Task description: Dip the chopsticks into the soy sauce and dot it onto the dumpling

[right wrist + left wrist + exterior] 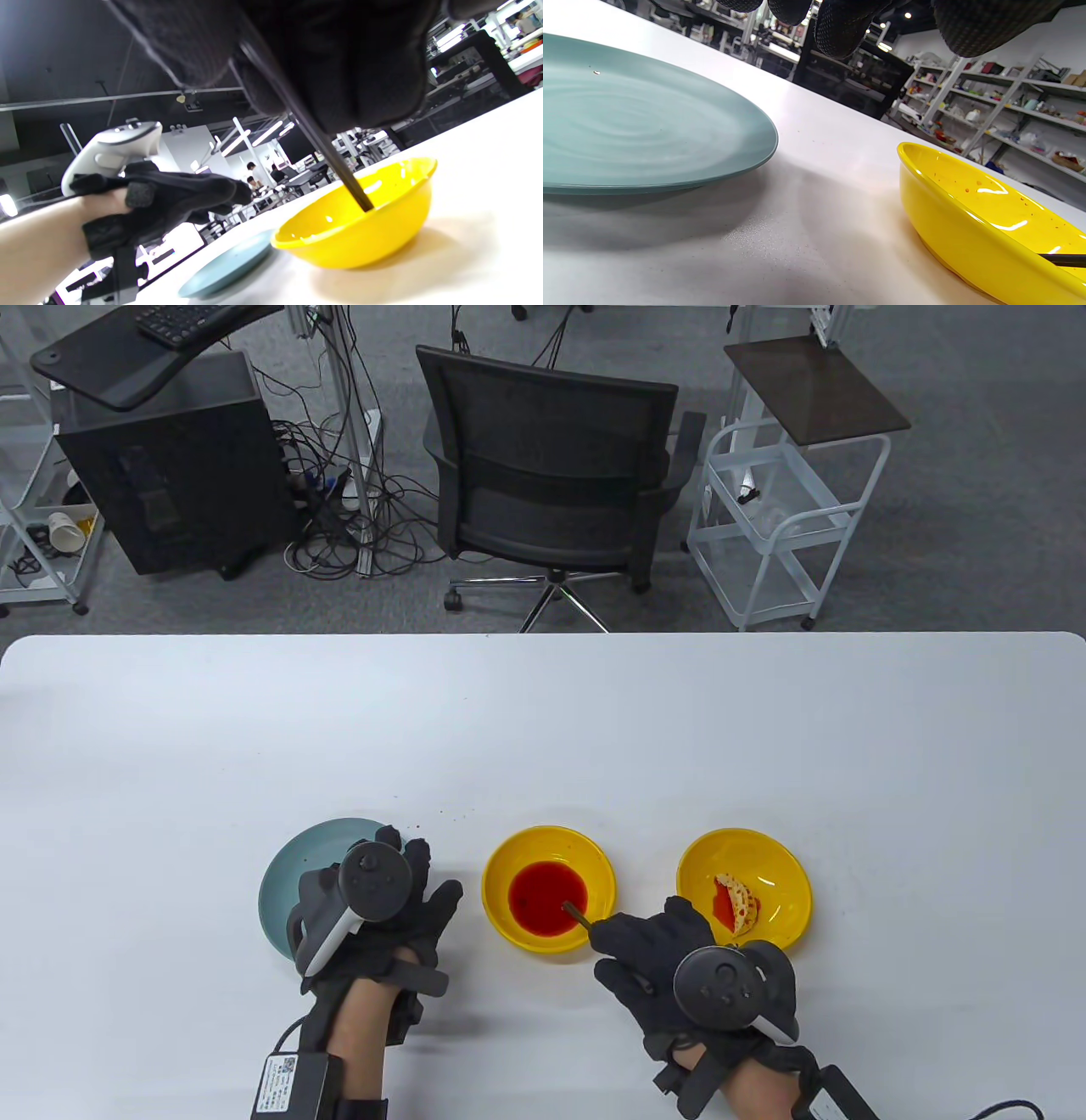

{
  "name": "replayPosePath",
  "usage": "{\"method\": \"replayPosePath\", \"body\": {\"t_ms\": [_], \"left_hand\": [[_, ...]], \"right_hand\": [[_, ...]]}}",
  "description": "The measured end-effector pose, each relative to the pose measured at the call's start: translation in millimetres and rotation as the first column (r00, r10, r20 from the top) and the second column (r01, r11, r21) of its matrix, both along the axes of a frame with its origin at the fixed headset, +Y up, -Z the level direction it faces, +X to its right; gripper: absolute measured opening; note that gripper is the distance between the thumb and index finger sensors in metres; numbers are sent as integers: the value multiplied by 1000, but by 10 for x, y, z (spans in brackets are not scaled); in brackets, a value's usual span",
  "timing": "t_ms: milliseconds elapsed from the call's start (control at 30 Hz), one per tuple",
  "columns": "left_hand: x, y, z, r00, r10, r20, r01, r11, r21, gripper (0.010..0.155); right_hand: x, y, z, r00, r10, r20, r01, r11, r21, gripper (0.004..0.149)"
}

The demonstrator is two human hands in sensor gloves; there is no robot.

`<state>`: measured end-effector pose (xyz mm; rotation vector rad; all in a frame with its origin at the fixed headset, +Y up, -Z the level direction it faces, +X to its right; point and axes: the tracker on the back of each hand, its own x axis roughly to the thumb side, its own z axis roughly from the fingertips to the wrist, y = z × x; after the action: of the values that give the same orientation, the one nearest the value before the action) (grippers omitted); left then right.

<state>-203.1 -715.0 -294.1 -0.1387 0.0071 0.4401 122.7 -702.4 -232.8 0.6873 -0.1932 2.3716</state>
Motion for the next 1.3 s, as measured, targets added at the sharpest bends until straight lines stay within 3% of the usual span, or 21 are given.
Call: {"method": "replayPosePath", "body": {"t_ms": [200,367,500,667,967,1300], "left_hand": [[-7,1,-4,1000,4,-1,-5,1000,-2,79],[0,-2,-6,1000,8,-2,-8,1000,-9,79],[18,-3,-7,1000,3,3,-3,1000,-11,79],[14,-12,-16,1000,9,2,-8,1000,-18,78],[16,-21,-12,1000,6,8,-5,1000,-28,79],[26,-40,-17,1000,5,5,-5,999,-43,79]], "right_hand": [[296,226,-2,983,-180,44,178,983,38,54],[810,504,26,918,-347,193,329,936,124,53],[1165,608,48,871,-307,383,251,949,189,53],[1408,554,-26,817,-230,529,219,972,85,52],[1301,423,-130,843,-97,528,131,991,-27,53],[1396,538,-49,839,-86,537,132,990,-48,52]]}}
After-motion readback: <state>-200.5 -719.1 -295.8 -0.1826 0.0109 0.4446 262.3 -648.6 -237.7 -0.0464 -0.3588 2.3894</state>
